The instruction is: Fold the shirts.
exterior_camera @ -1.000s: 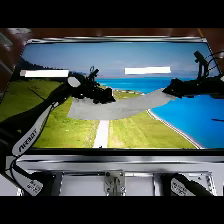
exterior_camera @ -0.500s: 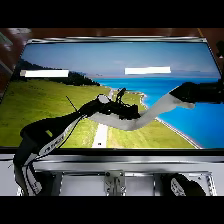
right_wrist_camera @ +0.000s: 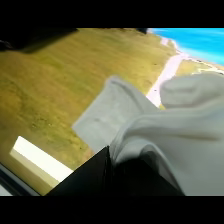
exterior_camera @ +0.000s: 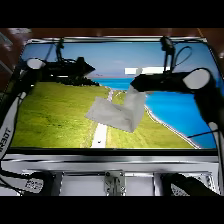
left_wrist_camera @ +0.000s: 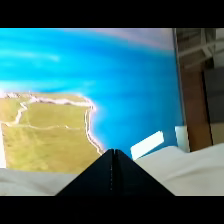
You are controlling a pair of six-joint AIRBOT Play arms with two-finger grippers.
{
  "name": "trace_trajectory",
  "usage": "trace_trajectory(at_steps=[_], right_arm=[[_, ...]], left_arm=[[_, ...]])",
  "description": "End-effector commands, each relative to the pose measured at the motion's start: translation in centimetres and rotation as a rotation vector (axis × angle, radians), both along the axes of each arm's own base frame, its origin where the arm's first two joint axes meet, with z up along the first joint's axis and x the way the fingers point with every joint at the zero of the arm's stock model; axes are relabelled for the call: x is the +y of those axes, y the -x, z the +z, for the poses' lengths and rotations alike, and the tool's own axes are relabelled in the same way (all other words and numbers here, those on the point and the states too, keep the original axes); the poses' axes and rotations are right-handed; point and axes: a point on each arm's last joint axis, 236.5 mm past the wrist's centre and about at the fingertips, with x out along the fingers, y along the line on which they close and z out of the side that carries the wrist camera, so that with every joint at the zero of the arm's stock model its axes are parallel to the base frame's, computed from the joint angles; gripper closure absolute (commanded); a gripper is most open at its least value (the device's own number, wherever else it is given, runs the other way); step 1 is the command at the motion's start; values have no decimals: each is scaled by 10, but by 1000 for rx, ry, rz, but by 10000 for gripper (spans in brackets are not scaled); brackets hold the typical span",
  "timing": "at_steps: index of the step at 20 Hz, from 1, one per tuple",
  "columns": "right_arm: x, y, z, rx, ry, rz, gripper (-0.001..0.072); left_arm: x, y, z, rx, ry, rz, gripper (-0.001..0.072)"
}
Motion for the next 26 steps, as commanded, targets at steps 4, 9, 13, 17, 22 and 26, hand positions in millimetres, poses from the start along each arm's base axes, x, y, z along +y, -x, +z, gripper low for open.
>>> trace_trajectory(at_steps=[4,9,13,17,22,26], right_arm=[[158,-20,-132,170,-159,-26,637],[165,-39,-137,281,-278,-66,130],[86,-10,-130,405,-125,92,130],[-90,52,-175,740,336,64,30],[-119,82,-228,962,82,-142,30],[-76,62,-252,889,-48,-173,30]], left_arm=[[146,45,132,-231,-76,178,665],[148,76,168,-314,-113,180,665],[147,75,161,-300,-122,171,664],[151,74,154,-291,-158,173,664],[149,77,151,-281,-160,155,664],[149,77,151,-281,-160,155,664]])
